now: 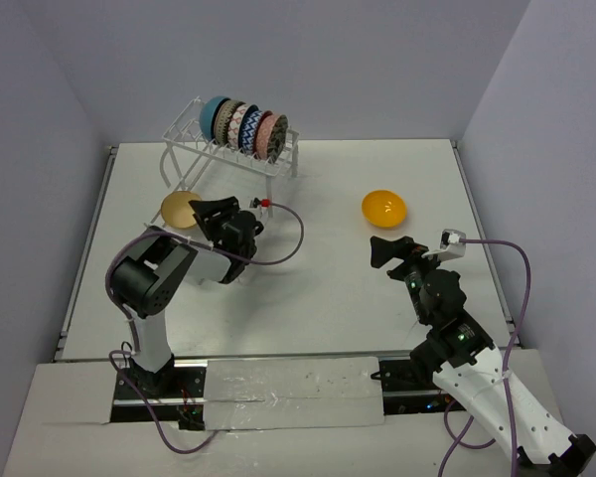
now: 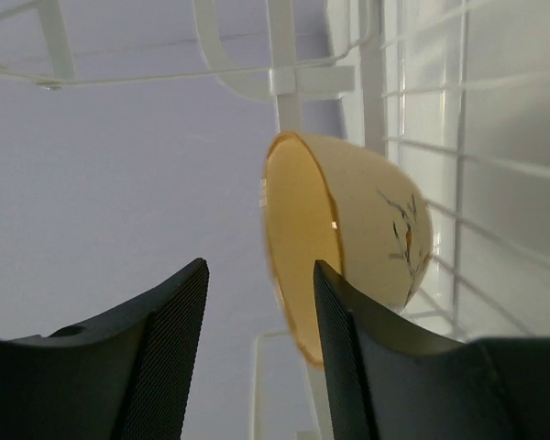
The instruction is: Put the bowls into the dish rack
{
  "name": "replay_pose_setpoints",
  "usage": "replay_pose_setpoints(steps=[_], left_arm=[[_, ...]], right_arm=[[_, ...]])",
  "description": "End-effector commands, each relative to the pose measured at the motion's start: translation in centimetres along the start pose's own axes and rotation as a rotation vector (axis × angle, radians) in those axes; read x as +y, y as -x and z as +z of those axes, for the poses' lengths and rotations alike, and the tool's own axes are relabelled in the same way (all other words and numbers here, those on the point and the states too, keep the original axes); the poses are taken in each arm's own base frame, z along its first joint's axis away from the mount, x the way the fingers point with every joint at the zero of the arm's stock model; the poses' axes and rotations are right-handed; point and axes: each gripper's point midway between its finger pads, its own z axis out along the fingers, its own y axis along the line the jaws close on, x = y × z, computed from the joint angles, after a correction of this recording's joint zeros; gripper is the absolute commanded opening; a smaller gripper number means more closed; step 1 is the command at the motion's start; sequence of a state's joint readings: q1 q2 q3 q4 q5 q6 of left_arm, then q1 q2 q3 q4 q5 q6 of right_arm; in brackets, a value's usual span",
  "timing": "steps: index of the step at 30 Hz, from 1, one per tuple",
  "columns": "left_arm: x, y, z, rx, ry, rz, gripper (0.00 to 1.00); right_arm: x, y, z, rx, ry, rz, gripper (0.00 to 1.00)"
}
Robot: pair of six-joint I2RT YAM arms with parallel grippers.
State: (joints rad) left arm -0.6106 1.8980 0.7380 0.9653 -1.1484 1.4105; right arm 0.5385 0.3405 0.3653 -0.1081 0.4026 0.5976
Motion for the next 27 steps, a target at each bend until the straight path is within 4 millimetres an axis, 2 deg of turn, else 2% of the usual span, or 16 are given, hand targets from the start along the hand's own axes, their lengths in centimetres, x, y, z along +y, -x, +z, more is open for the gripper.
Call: replay_pose_setpoints(steps=[1,3,5,7,14,16,17,21,23,27], left_arm=[[4.4,2.7,0.5,-0.041,-0.025,-0.357,0.56],[4.3,3.6,0.6,-0.03,-0.161,-0.483,0.59],[5.9,4.0,0.7,-0.044,-0.193,-0.588,0.61],[5.7,4.0,0.2,-0.048,-0.246,-0.638,0.64],[4.4,3.5,-1.1,-0.055,-0.385,-0.742,0.67],[4.5,3.3,-1.6,-0.079,-0.409,-0.761,0.68],[3.6,3.1,-1.9,-0.086,-0.433,-0.746,0.68],[2.4,2.8,-2.8,-0.09,-0.511,-0.733,0.68],[2.6,2.2,-2.8,-0.076,-0.53,-0.804,0.67],[4.9,0.8,-2.3,-0.041,-0.586,-1.056,0.66]], right_arm=[[-0.4,0.3,0.1,-0.029,-0.01,0.011,1.0],[-0.5,0.4,0.1,-0.032,-0.015,0.011,1.0],[-0.5,0.3,0.2,-0.031,-0.018,0.011,1.0],[-0.5,0.3,0.2,-0.028,-0.017,0.011,1.0],[-0.5,0.0,0.4,-0.018,-0.02,0.006,1.0],[-0.6,0.1,0.4,-0.02,-0.022,0.006,1.0],[-0.6,0.1,0.4,-0.022,-0.025,0.006,1.0],[-0.6,-0.1,0.5,-0.015,-0.026,0.002,1.0],[-0.7,-0.1,0.5,-0.014,-0.031,0.001,1.0],[-0.7,-0.2,0.6,-0.013,-0.032,0.0,1.0]])
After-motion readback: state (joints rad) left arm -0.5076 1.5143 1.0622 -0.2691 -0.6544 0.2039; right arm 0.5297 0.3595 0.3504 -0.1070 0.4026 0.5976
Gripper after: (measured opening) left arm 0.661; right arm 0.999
